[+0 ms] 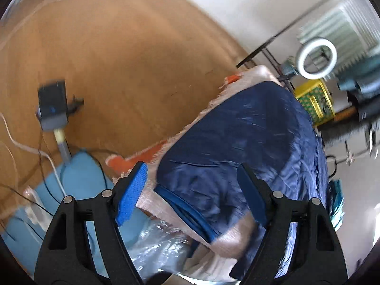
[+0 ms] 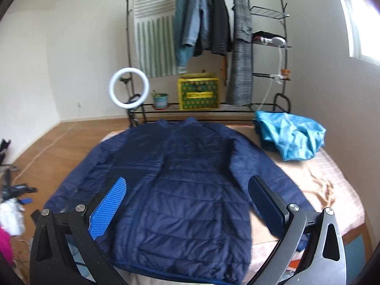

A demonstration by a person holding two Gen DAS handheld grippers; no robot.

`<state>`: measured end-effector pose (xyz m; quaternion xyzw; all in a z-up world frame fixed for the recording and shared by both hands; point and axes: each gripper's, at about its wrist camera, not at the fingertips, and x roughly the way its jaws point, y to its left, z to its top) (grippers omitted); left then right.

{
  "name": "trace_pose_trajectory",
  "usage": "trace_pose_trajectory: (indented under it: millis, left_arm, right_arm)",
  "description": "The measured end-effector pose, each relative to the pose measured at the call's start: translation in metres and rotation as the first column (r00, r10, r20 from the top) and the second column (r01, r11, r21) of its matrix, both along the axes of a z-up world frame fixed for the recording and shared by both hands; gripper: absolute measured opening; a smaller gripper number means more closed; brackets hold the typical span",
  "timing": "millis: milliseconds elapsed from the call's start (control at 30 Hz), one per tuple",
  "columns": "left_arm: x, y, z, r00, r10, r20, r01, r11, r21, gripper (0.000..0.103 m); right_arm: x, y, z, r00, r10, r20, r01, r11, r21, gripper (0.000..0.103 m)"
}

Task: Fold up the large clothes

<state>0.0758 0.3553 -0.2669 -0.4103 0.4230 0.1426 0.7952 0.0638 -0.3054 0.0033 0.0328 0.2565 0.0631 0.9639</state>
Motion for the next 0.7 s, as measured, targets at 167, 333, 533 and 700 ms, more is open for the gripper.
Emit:
trace_pose_trajectory:
  millis: [167,333,533,700]
  left_arm:
    - [0.005,0.003,-0.03,1.0,0.007,-0.019,-0.009,0.995,-0.103,0.071]
    - [0.012,-0.001,-0.037,0.999,-0.014,-0.046,0.01,0.994,-0.104,0.053]
    - [0.024,-0.007,-0.033,0.991,-0.081,-0.105,0.079,0.997,-0.026,0.021]
    - [0.024,-0.008,-0.022,0.992,-0.102,-0.069,0.101,0.995,-0.006,0.003]
  right_arm:
    - [0.014,0.002,-0.002,0.999,0.041,-0.027,-0.04,0.999,0.033,0.102]
    - [0.026,0.009,-0.005,0.997,0.056,-0.05,-0.054,0.998,0.044,0.102]
    - [0.034,0.013,-0.01,0.994,0.072,-0.079,-0.066,0.995,0.077,0.102]
    - [0.034,0.018,-0.009,0.994,0.082,-0.076,-0.078,0.995,0.059,0.102]
